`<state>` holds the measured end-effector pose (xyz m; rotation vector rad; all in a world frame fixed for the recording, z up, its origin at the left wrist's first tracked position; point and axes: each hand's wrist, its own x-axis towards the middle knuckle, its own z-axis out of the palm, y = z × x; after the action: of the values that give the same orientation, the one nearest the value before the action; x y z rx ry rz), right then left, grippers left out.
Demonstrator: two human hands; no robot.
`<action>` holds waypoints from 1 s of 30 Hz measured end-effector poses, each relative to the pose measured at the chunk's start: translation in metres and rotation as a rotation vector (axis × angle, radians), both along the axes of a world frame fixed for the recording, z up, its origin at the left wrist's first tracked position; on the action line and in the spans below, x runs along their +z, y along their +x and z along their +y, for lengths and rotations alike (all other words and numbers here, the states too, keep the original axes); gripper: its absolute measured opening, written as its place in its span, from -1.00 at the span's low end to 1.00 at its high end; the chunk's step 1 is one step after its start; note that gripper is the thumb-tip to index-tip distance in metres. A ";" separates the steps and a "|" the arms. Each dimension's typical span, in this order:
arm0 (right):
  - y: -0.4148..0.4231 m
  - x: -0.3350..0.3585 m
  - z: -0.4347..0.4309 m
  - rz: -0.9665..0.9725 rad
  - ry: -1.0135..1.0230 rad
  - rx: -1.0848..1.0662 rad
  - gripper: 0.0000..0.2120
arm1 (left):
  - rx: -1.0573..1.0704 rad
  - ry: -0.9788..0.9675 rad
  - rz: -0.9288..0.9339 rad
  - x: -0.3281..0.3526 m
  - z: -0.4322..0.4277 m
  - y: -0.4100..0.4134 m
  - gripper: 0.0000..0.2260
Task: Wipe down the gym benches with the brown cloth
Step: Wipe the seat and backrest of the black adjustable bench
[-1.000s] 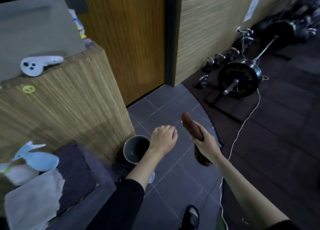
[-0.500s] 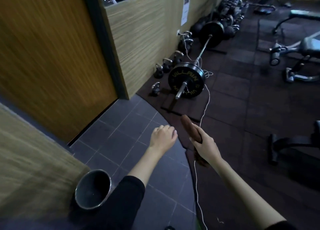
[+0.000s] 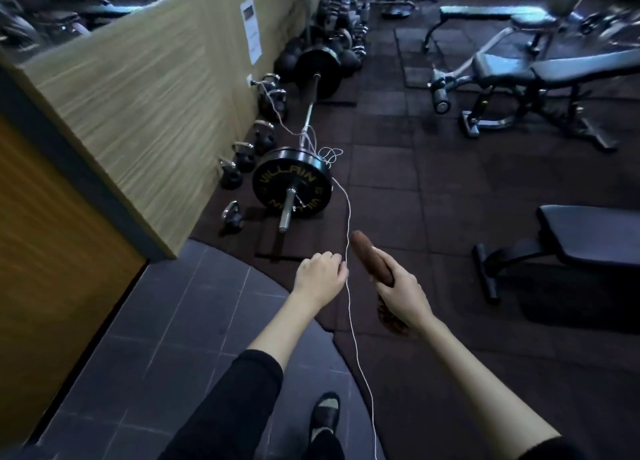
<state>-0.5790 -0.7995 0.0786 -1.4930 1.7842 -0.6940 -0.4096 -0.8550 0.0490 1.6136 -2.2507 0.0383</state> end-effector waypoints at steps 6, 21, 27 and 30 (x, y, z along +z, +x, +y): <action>-0.022 0.002 -0.073 -0.006 0.006 -0.145 -0.47 | -0.085 0.010 -0.043 0.006 -0.101 -0.026 -0.79; -0.110 0.003 -0.221 0.031 0.008 -0.318 -0.47 | -0.272 0.170 -0.034 0.015 -0.268 -0.132 -0.78; -0.193 -0.001 -0.314 -0.008 -0.025 -0.337 -0.47 | -0.295 0.153 0.022 0.013 -0.365 -0.218 -0.76; -0.238 0.000 -0.361 -0.067 -0.044 -0.349 -0.46 | -0.298 0.141 0.029 0.015 -0.414 -0.266 -0.78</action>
<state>-0.8170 -1.1610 0.0787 -1.1798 2.0107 -0.9479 -0.6758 -1.2691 0.0643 1.3152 -2.4945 -0.2239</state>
